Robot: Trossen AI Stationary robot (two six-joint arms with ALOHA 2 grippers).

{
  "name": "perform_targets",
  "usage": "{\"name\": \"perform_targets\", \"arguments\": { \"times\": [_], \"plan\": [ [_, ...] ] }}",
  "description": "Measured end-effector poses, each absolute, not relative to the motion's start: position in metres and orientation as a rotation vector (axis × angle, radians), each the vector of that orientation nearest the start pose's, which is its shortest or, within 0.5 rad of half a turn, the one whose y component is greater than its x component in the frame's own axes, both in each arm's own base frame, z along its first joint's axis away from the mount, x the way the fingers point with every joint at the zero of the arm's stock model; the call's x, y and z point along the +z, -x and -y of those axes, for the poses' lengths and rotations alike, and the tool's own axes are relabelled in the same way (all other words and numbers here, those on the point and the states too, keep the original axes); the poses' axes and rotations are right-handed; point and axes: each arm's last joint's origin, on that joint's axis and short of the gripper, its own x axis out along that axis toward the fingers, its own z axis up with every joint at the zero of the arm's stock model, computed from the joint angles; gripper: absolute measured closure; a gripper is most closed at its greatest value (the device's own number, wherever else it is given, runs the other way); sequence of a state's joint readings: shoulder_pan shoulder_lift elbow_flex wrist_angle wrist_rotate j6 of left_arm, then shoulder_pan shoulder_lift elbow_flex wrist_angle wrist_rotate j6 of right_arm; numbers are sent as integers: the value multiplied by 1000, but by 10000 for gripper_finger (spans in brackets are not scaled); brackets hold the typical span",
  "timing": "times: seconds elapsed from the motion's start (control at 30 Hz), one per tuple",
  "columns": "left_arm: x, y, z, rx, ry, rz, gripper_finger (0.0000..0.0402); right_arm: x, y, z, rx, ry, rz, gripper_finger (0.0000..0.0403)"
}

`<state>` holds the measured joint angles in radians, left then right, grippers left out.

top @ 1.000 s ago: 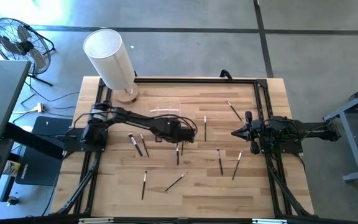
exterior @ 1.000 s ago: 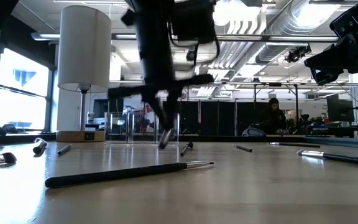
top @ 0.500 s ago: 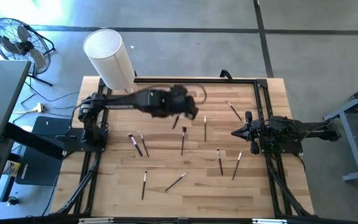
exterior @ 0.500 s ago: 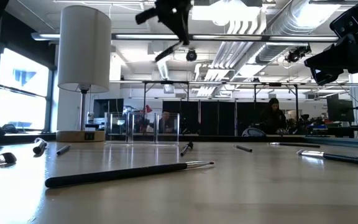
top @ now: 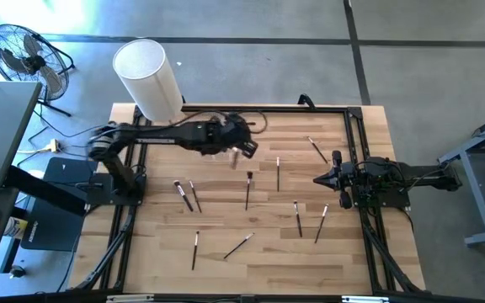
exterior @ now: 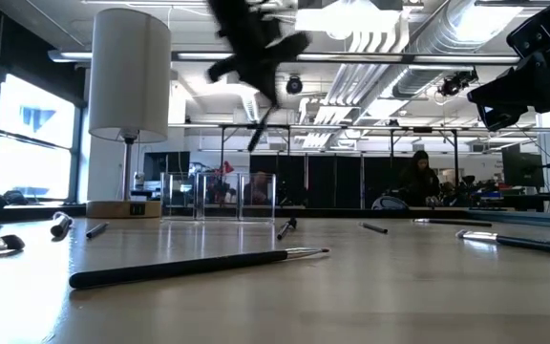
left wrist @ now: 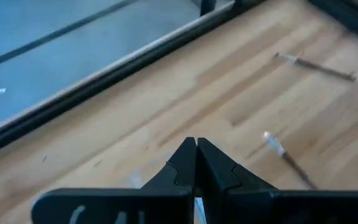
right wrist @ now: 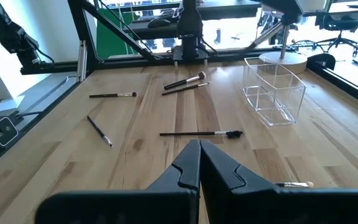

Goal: Pick & Place Makeup Supplies
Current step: Put the black makeup brush into the transparent organizer

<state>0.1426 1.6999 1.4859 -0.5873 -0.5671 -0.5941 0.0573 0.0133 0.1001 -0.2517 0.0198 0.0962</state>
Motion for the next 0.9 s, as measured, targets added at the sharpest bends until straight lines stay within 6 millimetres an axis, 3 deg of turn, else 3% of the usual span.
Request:
{"name": "perform_targets", "arguments": {
  "times": [0.07, 0.13, 0.27, 0.43, 0.53, 0.9],
  "plan": [
    [304, -361, -74, 842, 402, -399, 401, 172, -90, -5, 30, -89, -166, 402],
    [297, -337, -79, 843, 372, -363, 401, 172, -90, -5, 29, -89, -172, 402],
    [285, -312, -88, 781, 360, -134, 401, 171, -91, -5, 32, -89, -183, 402],
    [263, -281, -95, 796, 335, 6, 401, 170, -92, -5, 32, -89, -190, 402],
    [245, -272, -100, 808, 331, -46, 401, 170, -92, -5, 32, -89, -197, 402],
    [246, -270, -104, 760, 277, -100, 401, 170, -92, -5, 36, -89, -199, 402]
  ]
}}
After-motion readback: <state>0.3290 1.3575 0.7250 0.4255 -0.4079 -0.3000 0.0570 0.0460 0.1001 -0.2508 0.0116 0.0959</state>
